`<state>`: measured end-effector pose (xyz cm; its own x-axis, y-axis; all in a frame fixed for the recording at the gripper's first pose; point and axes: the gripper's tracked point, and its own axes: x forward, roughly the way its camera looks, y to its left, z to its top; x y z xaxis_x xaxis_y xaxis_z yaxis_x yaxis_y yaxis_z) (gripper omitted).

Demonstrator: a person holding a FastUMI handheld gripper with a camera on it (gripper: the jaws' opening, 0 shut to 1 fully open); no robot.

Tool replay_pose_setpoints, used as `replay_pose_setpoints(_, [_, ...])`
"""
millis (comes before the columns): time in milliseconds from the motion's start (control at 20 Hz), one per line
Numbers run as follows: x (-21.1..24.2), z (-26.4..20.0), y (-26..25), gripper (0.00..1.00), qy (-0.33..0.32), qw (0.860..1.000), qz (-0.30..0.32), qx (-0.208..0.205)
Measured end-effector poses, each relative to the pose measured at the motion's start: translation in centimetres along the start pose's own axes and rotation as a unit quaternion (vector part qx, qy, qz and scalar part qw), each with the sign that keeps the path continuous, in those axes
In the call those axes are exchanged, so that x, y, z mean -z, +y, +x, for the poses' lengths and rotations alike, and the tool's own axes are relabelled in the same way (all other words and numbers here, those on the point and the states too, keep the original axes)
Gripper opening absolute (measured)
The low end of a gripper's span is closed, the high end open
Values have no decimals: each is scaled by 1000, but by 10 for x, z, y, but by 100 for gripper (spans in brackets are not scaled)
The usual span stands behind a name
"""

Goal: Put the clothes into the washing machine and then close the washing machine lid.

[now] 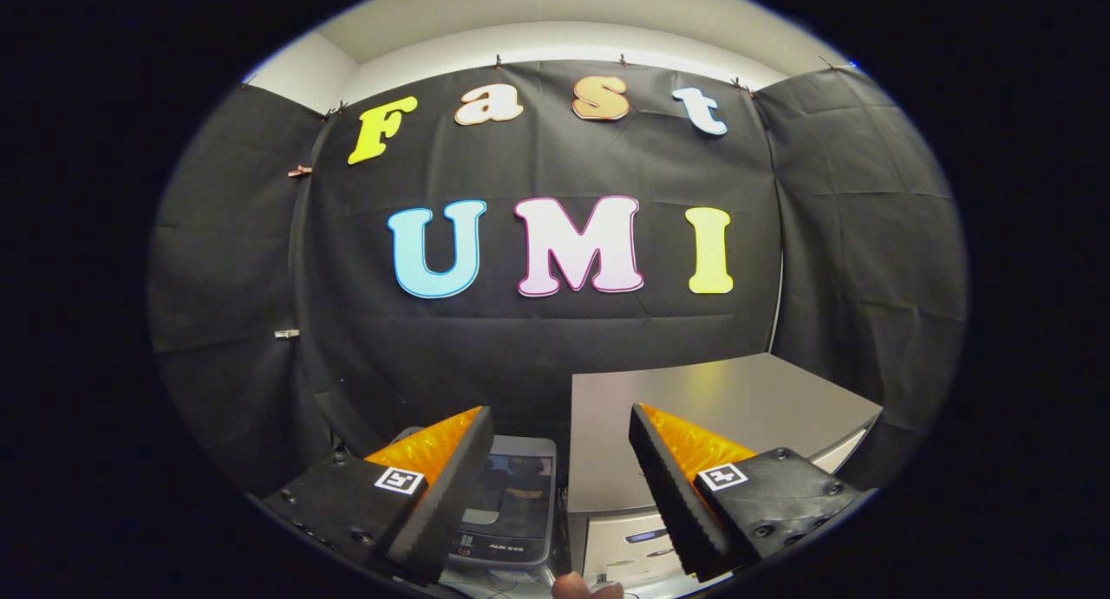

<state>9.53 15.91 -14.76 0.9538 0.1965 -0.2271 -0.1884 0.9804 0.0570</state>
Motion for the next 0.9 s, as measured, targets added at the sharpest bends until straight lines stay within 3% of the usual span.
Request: replay_pose_setpoints(900, [-2,-2,5,99,-4,1000,-5,-3])
